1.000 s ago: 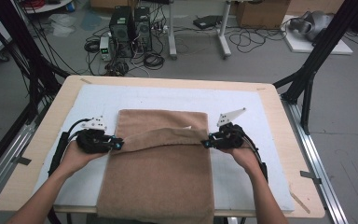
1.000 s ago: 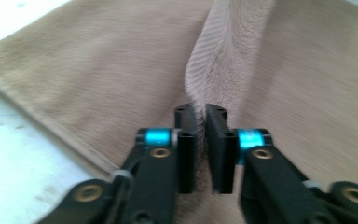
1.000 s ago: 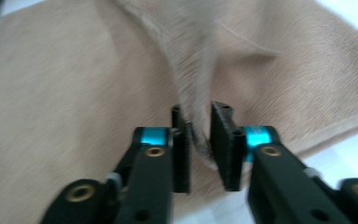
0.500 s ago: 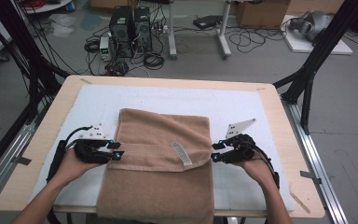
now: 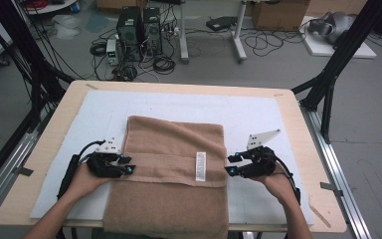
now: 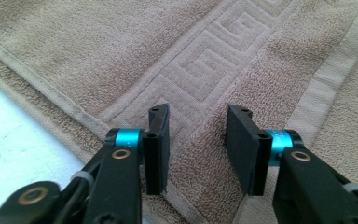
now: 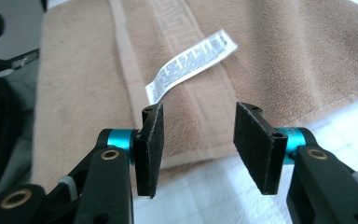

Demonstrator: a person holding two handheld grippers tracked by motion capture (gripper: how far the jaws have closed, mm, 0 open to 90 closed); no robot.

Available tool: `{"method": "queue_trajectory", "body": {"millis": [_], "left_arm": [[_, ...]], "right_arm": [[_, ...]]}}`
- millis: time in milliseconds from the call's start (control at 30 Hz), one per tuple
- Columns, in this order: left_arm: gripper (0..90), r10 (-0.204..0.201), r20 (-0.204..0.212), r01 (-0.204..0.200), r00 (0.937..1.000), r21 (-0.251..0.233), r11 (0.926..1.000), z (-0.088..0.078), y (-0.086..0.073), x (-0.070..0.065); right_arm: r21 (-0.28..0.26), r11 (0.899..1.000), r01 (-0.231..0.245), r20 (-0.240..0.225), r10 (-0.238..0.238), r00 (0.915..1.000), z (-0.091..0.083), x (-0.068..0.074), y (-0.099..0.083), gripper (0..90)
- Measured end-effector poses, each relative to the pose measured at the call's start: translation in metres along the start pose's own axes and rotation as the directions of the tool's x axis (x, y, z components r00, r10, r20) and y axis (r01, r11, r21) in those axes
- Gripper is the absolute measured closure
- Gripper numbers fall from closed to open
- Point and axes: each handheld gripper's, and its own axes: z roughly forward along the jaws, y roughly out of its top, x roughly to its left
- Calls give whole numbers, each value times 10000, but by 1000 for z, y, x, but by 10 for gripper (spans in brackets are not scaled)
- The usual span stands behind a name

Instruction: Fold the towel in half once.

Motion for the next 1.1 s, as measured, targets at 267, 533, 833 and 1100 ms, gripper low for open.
{"method": "queue_trajectory", "body": {"millis": [267,533,833,1100], "left_arm": [[806,184,-31,-184,9998,-78,9998,-1,-1,-1],[863,79,92,-75,9999,-408,9991,-14,-1,-4],[864,187,247,-168,9995,-745,9971,-37,0,-12],[698,12,423,21,9991,-777,9970,-43,-6,-11]], "right_arm": [[958,9953,-170,-164,186,9997,50,-2,3,642],[1072,9942,103,-500,-49,9987,61,2,4,875],[666,9965,495,-876,-436,9952,50,11,10,897],[350,9980,532,-705,-506,9962,44,16,12,785]]}}
